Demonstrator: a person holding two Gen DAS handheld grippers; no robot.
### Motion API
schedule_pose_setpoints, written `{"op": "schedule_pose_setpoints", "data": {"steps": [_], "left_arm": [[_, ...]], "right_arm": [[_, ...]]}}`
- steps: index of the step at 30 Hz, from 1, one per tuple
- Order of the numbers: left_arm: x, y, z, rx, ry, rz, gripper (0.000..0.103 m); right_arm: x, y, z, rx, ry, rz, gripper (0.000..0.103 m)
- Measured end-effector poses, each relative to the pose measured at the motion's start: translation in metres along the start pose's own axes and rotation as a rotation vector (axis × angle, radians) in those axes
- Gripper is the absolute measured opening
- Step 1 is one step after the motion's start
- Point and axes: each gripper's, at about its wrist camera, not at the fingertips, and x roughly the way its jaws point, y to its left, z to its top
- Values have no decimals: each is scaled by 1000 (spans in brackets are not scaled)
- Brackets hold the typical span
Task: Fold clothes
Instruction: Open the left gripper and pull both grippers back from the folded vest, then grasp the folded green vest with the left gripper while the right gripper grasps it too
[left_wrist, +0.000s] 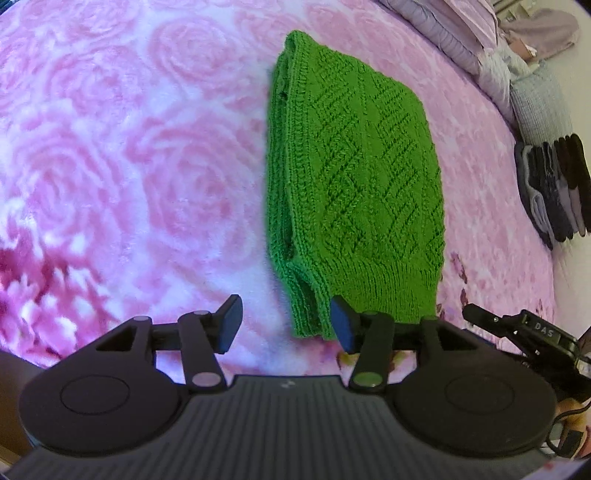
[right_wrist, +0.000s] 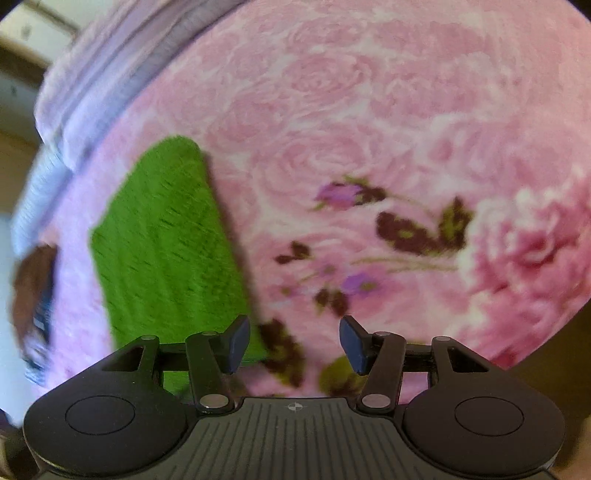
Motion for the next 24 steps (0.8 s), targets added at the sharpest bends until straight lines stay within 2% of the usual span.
{"op": "schedule_pose_setpoints", "data": {"steps": [5, 11, 14, 19, 23, 24], "left_arm": [[-2, 7, -2, 13, -2, 50, 46], [-4, 10, -1, 31, 7, 55, 46], [-8, 8, 2, 62, 10, 49, 47], [-12, 3, 11, 132, 12, 58, 47], [-14, -11, 17, 171, 6, 86, 46], [-15, -14, 18, 187, 3, 74, 46]], "right_arm": [[9, -12, -11, 116, 21, 114, 57], [18, -8, -26, 145, 29, 183, 57], [19, -4, -33, 154, 22, 174, 57], [8, -5, -39, 144, 3, 91, 57], [2, -13, -34, 104, -7, 45, 57], [3, -15, -31, 106, -6, 41, 57]]}}
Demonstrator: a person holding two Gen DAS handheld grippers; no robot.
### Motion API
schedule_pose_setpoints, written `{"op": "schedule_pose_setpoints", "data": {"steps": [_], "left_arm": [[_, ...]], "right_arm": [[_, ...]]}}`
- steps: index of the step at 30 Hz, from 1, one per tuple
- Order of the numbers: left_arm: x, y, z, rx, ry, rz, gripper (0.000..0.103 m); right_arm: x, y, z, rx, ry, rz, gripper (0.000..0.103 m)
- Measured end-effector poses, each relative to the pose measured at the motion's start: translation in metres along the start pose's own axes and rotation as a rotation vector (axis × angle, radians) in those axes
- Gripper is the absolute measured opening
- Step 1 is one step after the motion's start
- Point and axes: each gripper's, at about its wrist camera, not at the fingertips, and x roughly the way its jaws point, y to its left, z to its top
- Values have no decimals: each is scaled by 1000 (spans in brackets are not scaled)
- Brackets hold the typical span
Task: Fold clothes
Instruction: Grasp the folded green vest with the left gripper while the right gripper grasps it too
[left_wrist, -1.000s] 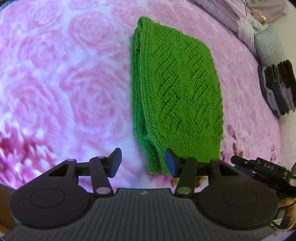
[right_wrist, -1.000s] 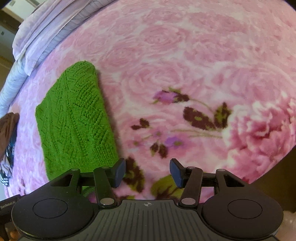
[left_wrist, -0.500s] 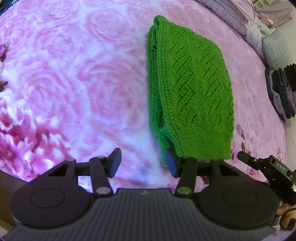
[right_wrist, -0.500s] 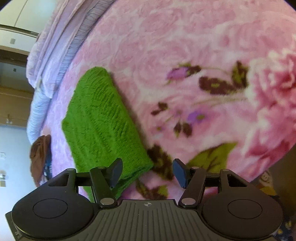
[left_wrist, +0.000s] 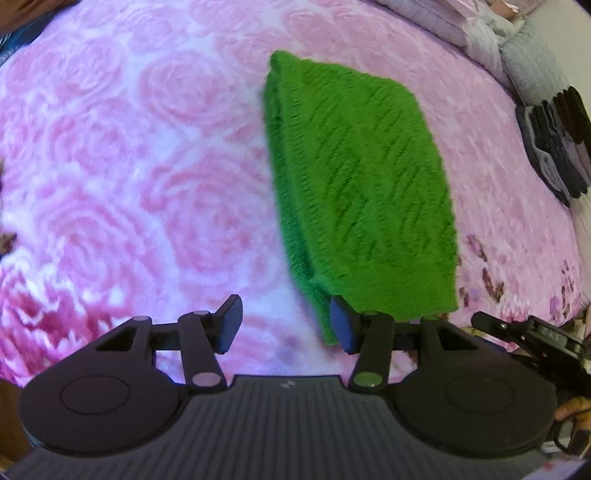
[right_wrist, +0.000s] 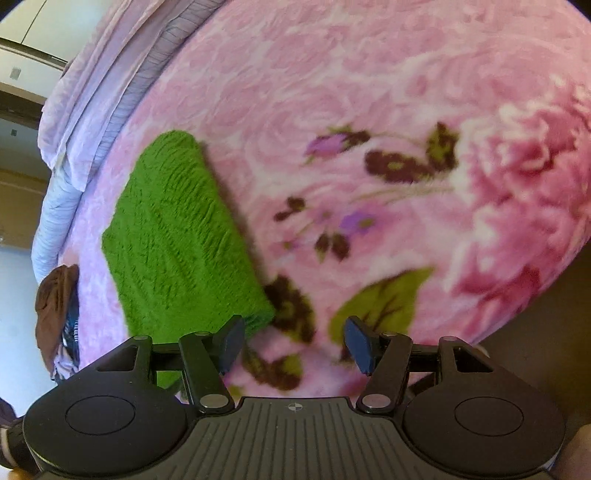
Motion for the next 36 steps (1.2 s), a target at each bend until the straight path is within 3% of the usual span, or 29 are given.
{"op": "schedule_pose_setpoints", "data": {"steps": [4, 10, 13, 18, 21, 24, 28, 31, 34, 36], "left_arm": [[0, -9, 18, 94, 16, 19, 46], [-4, -14, 75, 293, 43, -24, 46], [8, -14, 112, 403, 79, -86, 46], [26, -26, 166, 710, 153, -198, 46], [35, -40, 192, 917, 193, -236, 46], [48, -61, 215, 1113, 206, -268, 46], [76, -89, 247, 1277, 244, -314, 46], [108, -105, 269, 1344, 341, -362, 47], [142, -113, 283, 1348, 499, -439, 49], [164, -117, 286, 1347, 577, -450, 50]], "right_arm": [[-12, -5, 6, 30, -45, 9, 57], [-35, -6, -7, 180, -135, -63, 57], [-38, 1, -29, 284, -185, -112, 57], [-39, 32, -99, 519, -349, -178, 57], [-33, 54, -136, 673, -398, -207, 57], [-26, 78, -153, 685, -448, -179, 57], [-4, 93, -155, 676, -497, -122, 57], [17, 94, -147, 687, -530, -68, 57], [37, 92, -138, 684, -547, -35, 58], [48, 89, -132, 686, -555, -30, 58]]}}
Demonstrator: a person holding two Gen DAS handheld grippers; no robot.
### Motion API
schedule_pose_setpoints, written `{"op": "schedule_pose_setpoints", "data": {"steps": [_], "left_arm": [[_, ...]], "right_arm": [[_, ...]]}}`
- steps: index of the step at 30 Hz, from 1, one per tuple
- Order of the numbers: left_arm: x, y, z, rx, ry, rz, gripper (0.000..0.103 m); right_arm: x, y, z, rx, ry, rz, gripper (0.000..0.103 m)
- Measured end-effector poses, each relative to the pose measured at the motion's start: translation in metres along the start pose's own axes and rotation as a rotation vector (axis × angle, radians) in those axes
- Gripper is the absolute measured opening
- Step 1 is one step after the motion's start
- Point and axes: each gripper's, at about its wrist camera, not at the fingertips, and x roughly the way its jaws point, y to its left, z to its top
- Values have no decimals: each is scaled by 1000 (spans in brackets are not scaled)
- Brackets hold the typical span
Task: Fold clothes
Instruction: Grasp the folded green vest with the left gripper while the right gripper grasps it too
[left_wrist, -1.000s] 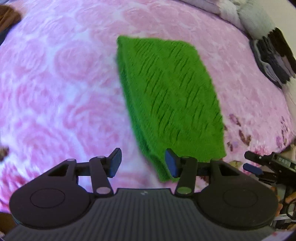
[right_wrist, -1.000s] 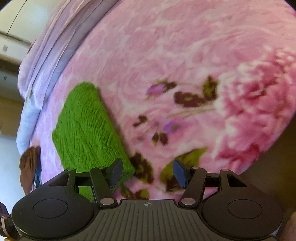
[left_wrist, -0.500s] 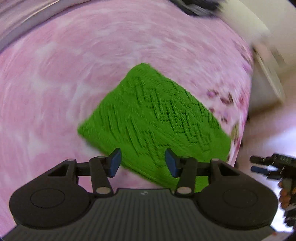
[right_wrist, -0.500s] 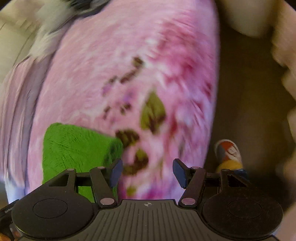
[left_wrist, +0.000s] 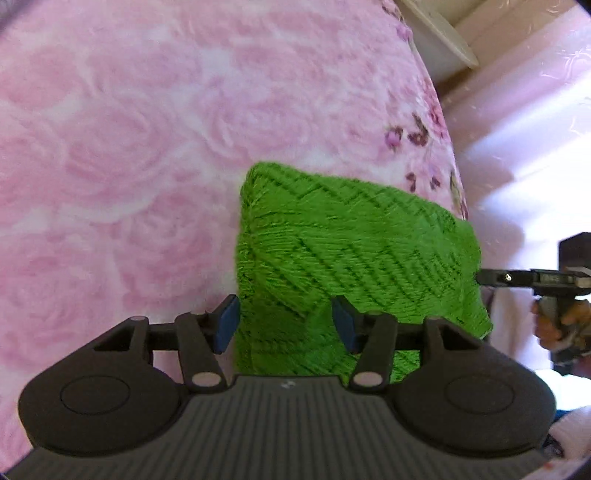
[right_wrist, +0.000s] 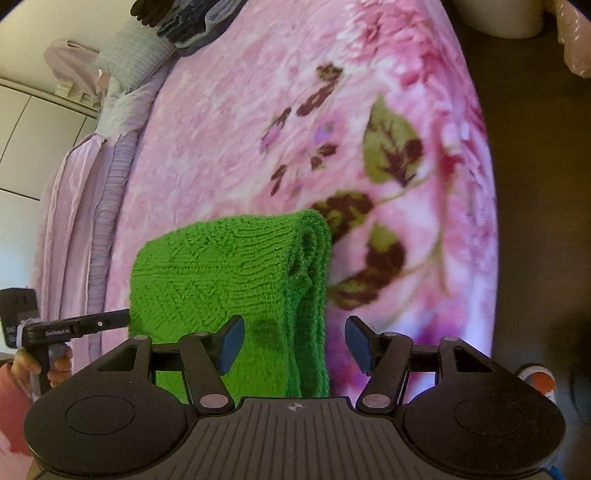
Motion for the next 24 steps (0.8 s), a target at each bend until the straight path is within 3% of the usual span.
{"op": "schedule_pose_setpoints", "data": {"steps": [4, 8, 10, 18, 19, 21, 22, 24], "left_arm": [[22, 21, 4, -49, 25, -128, 54], [40, 37, 0, -102, 14, -193, 66], [46, 44, -2, -127, 1, -238, 66], [58, 34, 3, -104, -35, -290, 66], [60, 32, 2, -105, -48, -295, 65], [59, 29, -2, -102, -78, -295, 54], [57, 28, -5, -112, -96, -302, 50], [54, 25, -13, -134, -125, -293, 44]], "right_arm": [[22, -8, 6, 42, -10, 57, 58], [32, -14, 11, 42, 8, 95, 57], [32, -16, 11, 26, 16, 106, 57], [36, -25, 10, 58, 33, 175, 57], [40, -23, 11, 46, 35, 178, 57], [45, -19, 12, 11, 37, 186, 53], [44, -18, 12, -3, 35, 187, 43], [43, -19, 11, -3, 30, 205, 37]]}}
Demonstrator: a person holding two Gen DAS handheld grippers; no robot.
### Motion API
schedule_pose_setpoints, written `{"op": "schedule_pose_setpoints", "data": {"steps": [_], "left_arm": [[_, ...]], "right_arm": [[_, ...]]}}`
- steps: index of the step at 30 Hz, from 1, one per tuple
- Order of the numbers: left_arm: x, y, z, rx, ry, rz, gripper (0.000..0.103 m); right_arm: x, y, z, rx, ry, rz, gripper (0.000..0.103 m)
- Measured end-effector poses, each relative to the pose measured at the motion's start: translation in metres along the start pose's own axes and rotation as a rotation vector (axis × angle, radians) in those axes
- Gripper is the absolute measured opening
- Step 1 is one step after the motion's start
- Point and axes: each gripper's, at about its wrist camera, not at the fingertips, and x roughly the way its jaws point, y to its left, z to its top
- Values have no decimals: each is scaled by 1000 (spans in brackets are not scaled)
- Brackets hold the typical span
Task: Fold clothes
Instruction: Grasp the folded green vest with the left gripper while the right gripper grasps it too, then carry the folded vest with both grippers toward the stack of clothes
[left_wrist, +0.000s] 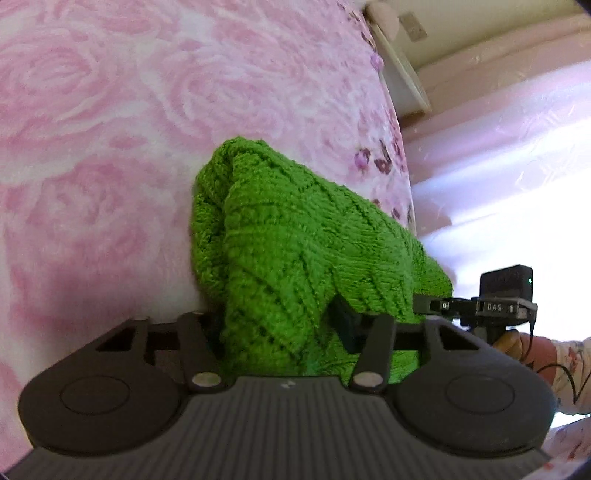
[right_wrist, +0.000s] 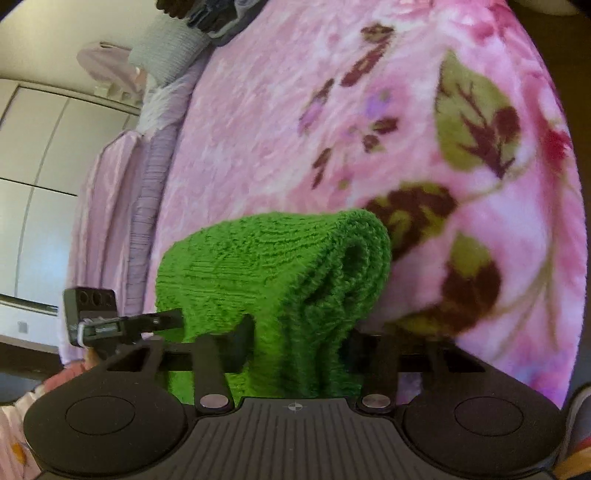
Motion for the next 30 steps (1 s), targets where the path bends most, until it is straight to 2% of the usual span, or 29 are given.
{"op": "schedule_pose_setpoints", "data": {"steps": [3, 5, 10, 14, 21, 25, 30], "left_arm": [[-6, -10, -9, -14, -45, 29, 33], [-12, -19, -11, -17, -72, 59, 31], [-22, -55, -21, -62, -116, 144, 28], [-22, -97, -26, -129, -172, 183, 27], [3, -184, 4, -222, -256, 291, 27], [25, -242, 40, -260, -312, 328, 27], [52, -305, 96, -270, -373, 331, 26]], "right_arm": [[-1, 7, -1, -23, -6, -19, 32], [-4, 14, -1, -43, -2, -33, 31], [-18, 38, 12, -110, 26, -41, 30], [-33, 51, 39, -152, 46, -50, 30], [-72, 55, 117, -223, 134, -49, 30], [-102, 54, 179, -260, 178, -33, 30], [-146, 61, 266, -323, 196, -27, 30]]}}
